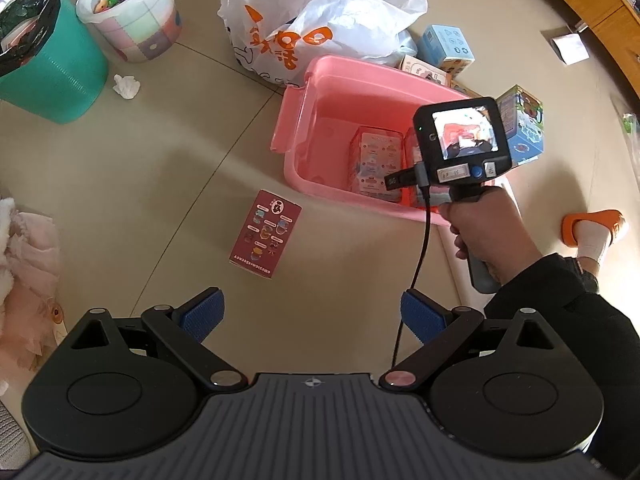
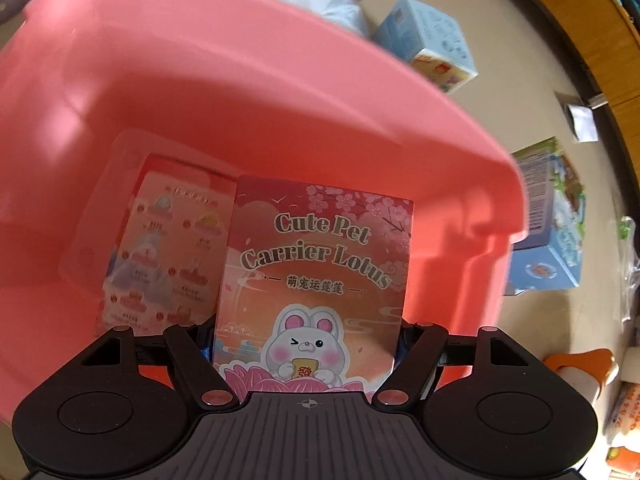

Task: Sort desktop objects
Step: 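Lower the Cute Pet box into the bin beside the other box and open the right tool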

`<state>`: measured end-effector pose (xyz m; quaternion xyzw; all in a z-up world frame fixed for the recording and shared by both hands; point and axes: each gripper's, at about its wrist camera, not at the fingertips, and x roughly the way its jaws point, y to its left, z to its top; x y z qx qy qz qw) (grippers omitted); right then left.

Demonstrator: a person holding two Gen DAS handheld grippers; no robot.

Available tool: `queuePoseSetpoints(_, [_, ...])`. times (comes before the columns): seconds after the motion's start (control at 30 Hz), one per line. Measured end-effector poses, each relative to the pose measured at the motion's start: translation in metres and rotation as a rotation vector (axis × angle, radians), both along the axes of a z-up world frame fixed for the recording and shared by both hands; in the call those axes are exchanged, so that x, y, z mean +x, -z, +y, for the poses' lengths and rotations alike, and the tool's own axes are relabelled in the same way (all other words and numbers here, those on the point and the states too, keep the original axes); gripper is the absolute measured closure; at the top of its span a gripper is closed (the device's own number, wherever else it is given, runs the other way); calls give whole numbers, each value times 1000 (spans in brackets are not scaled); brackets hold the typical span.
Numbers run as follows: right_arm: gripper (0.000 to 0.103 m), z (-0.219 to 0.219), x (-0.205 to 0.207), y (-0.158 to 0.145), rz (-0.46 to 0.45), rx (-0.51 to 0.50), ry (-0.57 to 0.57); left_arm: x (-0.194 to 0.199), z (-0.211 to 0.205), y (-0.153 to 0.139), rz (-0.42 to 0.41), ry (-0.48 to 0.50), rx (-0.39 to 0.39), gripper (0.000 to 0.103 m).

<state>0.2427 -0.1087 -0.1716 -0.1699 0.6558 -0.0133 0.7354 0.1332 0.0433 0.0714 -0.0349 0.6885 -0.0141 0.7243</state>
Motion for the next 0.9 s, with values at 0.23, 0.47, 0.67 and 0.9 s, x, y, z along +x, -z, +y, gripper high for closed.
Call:
queuePoseSetpoints(0.23, [34,8,2,3,36,38,-15,1,3,2,7,-11,-1,6])
queuePoseSetpoints(0.47, [34,2,5,11,68,81,41,0,2,2,12,-6,-4,6])
queuePoseSetpoints(0.67, [33,6,3,13,77,75,30,1,3,8,33,-13,3,6])
queuePoseSetpoints(0.9, [24,13,0,11,89,67,6,5,5,10,40,-31,13,6])
